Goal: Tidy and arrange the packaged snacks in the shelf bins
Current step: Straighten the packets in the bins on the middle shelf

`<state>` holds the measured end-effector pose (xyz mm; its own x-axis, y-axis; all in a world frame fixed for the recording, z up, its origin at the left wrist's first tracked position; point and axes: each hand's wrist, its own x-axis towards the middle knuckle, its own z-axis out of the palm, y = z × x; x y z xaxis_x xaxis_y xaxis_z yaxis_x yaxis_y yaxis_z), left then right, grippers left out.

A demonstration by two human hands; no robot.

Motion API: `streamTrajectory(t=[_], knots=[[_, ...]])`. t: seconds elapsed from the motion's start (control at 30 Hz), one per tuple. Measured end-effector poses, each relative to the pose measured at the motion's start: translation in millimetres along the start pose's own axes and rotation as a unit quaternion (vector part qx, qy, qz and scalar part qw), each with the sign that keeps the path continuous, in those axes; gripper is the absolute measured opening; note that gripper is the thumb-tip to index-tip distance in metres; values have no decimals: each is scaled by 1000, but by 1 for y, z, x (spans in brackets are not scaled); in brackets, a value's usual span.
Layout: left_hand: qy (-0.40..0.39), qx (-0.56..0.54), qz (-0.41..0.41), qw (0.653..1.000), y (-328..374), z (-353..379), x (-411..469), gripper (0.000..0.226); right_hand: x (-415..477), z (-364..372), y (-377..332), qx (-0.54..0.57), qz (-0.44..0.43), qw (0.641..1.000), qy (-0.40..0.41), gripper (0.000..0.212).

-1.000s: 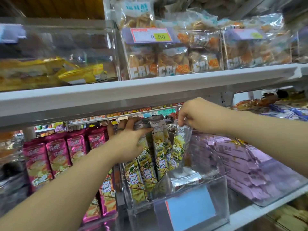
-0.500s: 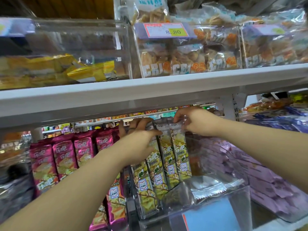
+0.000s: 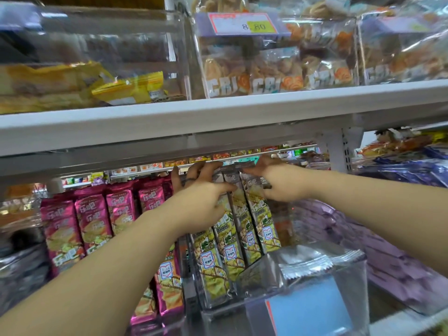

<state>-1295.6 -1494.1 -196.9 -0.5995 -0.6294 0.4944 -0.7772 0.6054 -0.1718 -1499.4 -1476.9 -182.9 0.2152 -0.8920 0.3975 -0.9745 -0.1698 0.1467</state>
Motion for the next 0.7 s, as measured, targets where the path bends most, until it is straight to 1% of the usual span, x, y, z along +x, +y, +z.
streamTrajectory(t=[0.1, 0.23, 0.3, 0.37, 0.43, 0.47, 0.5, 0.6, 0.67, 0.7], knots=[[-5, 1, -1, 1000, 0, 0, -1, 49, 2, 1, -2, 2, -3, 1000, -4, 67], [-9, -9, -7, 1000, 1, 0, -2, 48, -10, -8, -2, 49, -9, 998, 26, 63], [-12, -16, -9, 1000, 1, -1, -3, 47, -22, -15, -1, 95, -5, 995, 44, 57], [-10, -18, -10, 1000, 1, -2, -4, 45, -36, -20, -2, 161, -22, 986, 43, 40], [1, -17, -8, 1000, 2, -3, -5, 43, -55, -27, -9, 237, -49, 970, 13, 21], [9, -17, -5, 1000, 3, -4, -6, 42, -65, -32, -14, 262, -56, 963, -9, 15], [14, -16, -2, 1000, 4, -7, -7, 40, -76, -38, -18, 274, -63, 959, -34, 15], [14, -8, -1, 1000, 11, -19, -13, 34, -105, -57, -28, 281, -81, 950, -112, 38], [16, -8, 17, 1000, 20, -31, -18, 31, -117, -66, -29, 284, -87, 942, -155, 39], [20, -33, 40, 998, 26, -38, -23, 29, -121, -69, -28, 285, -87, 940, -168, 38]])
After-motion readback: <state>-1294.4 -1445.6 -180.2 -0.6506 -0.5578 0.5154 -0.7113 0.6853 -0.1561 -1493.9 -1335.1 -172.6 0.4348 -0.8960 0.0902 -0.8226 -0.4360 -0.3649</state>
